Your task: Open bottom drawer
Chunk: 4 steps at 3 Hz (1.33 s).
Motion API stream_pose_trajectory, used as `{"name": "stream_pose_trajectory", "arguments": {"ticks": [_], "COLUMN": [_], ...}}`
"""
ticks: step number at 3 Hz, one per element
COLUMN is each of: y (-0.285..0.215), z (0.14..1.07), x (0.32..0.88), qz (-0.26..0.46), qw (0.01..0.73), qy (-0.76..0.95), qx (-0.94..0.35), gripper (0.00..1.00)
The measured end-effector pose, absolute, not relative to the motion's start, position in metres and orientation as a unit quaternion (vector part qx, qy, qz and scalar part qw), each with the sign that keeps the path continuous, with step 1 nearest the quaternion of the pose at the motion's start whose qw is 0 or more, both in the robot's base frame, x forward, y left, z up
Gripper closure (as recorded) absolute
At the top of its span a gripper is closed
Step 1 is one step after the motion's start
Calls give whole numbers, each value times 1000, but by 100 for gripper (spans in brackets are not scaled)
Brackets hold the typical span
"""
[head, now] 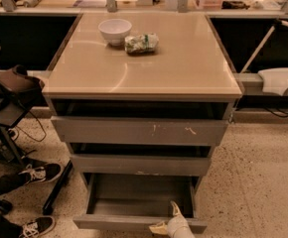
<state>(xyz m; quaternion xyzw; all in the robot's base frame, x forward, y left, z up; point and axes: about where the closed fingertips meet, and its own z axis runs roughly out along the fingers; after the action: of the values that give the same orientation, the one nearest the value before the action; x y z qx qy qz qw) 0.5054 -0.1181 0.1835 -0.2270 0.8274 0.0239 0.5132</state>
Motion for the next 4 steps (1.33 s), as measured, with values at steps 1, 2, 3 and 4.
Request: {"name": "stream_pose_trajectory", "arguments": {"ticks": [1,2,3,4], "y": [-118,-120,-121,-121], "z": [185,184,184,183], "x": [499,494,488,481], "qz": [24,23,21,20], "qw": [515,515,515,515], "qy": [828,829,830,831], "qx": [-223,-219,-213,-208], "gripper": [100,100,100,100]}}
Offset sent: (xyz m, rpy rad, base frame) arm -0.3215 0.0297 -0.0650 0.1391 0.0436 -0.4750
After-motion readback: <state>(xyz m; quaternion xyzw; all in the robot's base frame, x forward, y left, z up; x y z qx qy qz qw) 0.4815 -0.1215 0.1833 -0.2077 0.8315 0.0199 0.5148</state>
